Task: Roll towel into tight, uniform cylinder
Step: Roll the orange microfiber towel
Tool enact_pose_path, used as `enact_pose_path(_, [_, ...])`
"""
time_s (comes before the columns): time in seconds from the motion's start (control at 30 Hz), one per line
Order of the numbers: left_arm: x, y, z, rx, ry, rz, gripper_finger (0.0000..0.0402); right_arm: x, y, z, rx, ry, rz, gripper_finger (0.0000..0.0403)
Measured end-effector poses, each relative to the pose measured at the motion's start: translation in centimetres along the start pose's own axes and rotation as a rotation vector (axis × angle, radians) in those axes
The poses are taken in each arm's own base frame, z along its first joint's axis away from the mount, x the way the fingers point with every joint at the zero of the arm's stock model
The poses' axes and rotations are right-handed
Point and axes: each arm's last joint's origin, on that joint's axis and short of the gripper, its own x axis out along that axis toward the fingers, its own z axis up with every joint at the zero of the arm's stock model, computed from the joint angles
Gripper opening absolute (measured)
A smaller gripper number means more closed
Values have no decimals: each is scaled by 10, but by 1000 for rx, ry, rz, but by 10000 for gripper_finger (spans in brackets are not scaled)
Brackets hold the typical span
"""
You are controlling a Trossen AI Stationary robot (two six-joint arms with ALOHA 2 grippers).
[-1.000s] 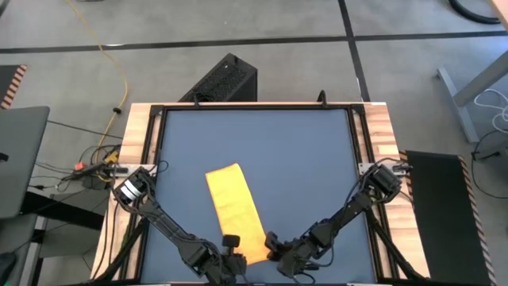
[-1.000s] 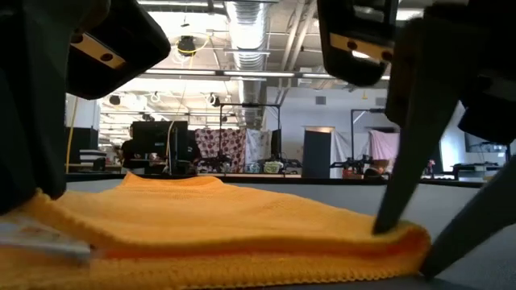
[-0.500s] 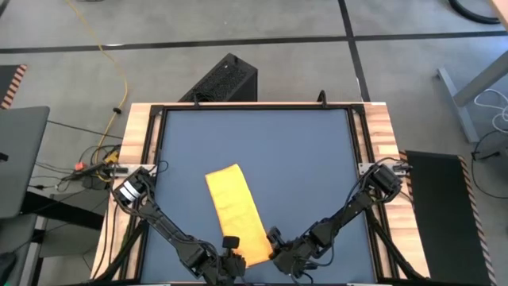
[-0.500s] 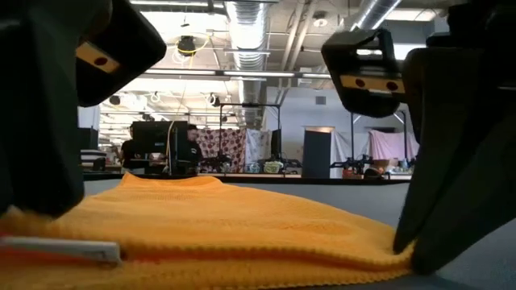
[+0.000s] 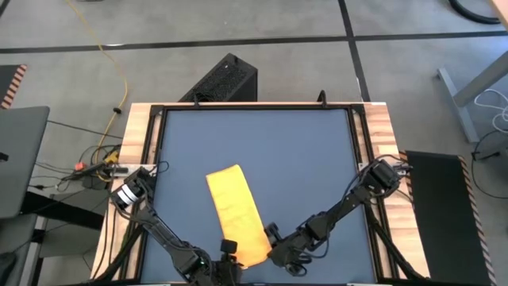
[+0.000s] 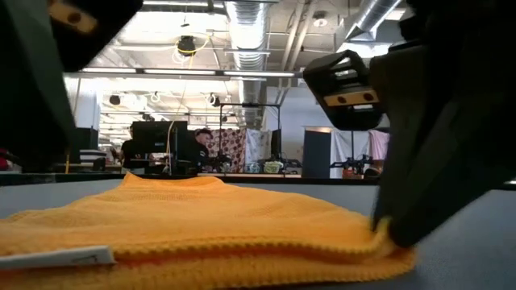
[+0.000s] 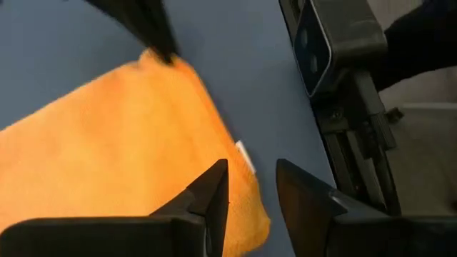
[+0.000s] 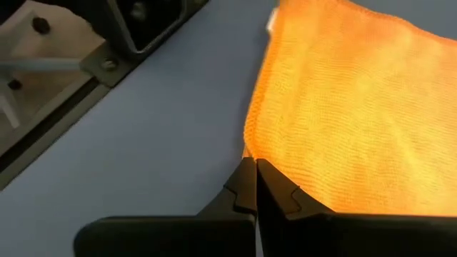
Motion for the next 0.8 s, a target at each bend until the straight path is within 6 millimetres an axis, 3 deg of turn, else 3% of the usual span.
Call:
enact_pose_path(0.13, [19, 3, -7, -7, 26, -10, 101, 0, -2, 0, 9, -2, -4, 16])
enact_pose_path(0.27, [25, 5, -12, -13, 39, 27, 95, 0, -1, 0, 14, -2, -3, 16])
enact_pose_path(0.47, [26, 9, -18, -53, 100, 54, 70, 0, -1, 1, 25, -4, 1, 16])
enact_pose_path(0.63, [29, 15, -17, -98, 143, 32, 10, 0, -1, 0, 77, -3, 14, 16])
enact_pose_path(0.8, [24, 15, -15, -111, 133, 46, 2, 1, -4, 0, 169, 4, 82, 16])
